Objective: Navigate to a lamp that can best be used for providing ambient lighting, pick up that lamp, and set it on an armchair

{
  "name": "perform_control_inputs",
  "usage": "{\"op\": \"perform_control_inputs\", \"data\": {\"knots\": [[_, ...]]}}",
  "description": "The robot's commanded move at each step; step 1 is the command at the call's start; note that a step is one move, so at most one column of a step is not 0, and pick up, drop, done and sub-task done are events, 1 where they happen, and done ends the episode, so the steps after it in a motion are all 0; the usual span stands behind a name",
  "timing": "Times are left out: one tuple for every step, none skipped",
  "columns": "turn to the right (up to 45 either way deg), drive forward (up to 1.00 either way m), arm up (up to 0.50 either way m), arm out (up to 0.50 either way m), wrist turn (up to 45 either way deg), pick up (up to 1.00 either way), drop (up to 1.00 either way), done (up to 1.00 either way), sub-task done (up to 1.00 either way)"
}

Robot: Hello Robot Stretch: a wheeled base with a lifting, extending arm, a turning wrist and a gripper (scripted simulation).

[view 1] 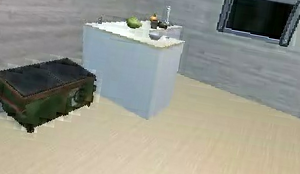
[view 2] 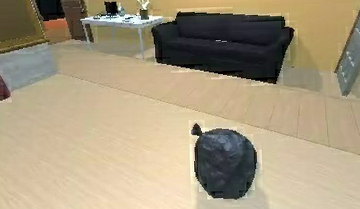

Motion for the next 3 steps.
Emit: {"op": "perform_control_inputs", "data": {"knots": [[45.0, 0.00, 0.00, 0.00, 0.0, 0.00, 0.00, 0.00, 0.00], [9.0, 0.00, 0.00, 0.00, 0.0, 0.00, 0.00, 0.00, 0.00], [0.0, 0.80, 0.00, 0.00, 0.0, 0.00, 0.00, 0.00, 0.00]]}}
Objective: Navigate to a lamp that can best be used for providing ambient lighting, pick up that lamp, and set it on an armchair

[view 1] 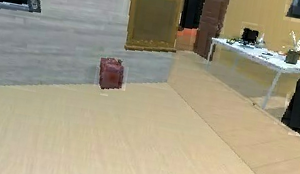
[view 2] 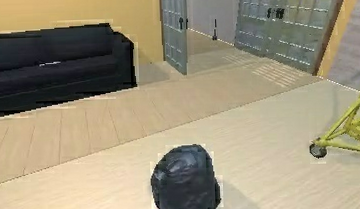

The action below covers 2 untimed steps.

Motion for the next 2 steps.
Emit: {"op": "perform_control_inputs", "data": {"knots": [[39.0, 0.00, 0.00, 0.00, 0.0, 0.00, 0.00, 0.00, 0.00], [0.0, 0.05, 0.00, 0.00, 0.0, 0.00, 0.00, 0.00, 0.00]]}}
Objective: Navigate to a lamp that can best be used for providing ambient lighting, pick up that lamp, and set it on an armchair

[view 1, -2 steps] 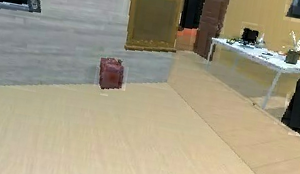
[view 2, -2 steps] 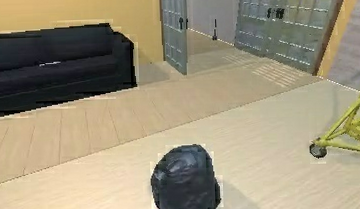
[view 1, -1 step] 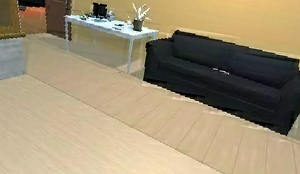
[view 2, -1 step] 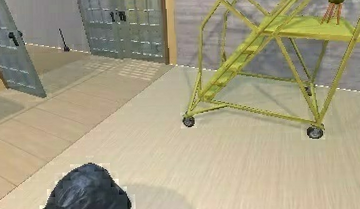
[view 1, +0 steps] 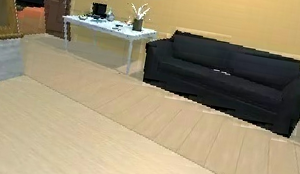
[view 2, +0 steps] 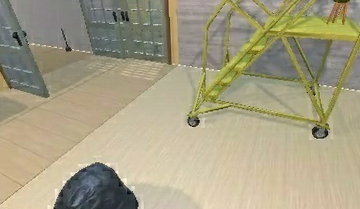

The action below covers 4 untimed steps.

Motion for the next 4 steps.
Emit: {"op": "perform_control_inputs", "data": {"knots": [[-21.0, 0.00, 0.00, 0.00, 0.0, 0.00, 0.00, 0.00, 0.00], [0.0, 1.00, 0.00, 0.00, 0.0, 0.00, 0.00, 0.00, 0.00], [0.0, 1.00, 0.00, 0.00, 0.0, 0.00, 0.00, 0.00, 0.00], [0.0, 1.00, 0.00, 0.00, 0.0, 0.00, 0.00, 0.00, 0.00]]}}
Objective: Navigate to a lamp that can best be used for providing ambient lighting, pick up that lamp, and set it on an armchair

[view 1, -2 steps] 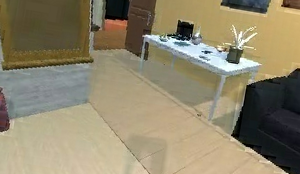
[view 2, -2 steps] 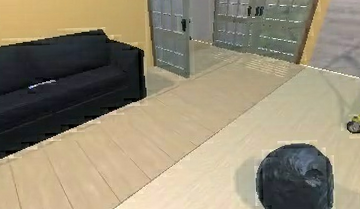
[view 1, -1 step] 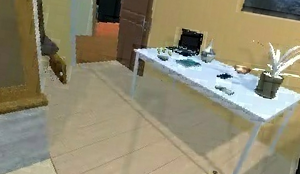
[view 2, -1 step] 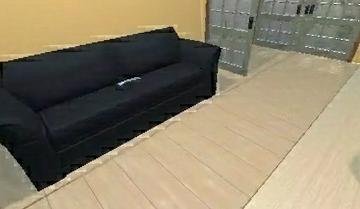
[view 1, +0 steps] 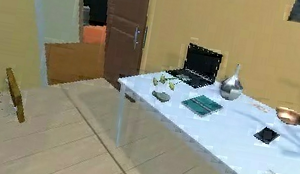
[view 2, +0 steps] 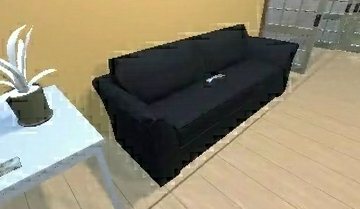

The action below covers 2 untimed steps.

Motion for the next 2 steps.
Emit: {"op": "perform_control_inputs", "data": {"knots": [[3.0, 0.00, 0.00, 0.00, 0.0, 0.00, 0.00, 0.00, 0.00], [0.0, 0.45, 0.00, 0.00, 0.0, 0.00, 0.00, 0.00, 0.00]]}}
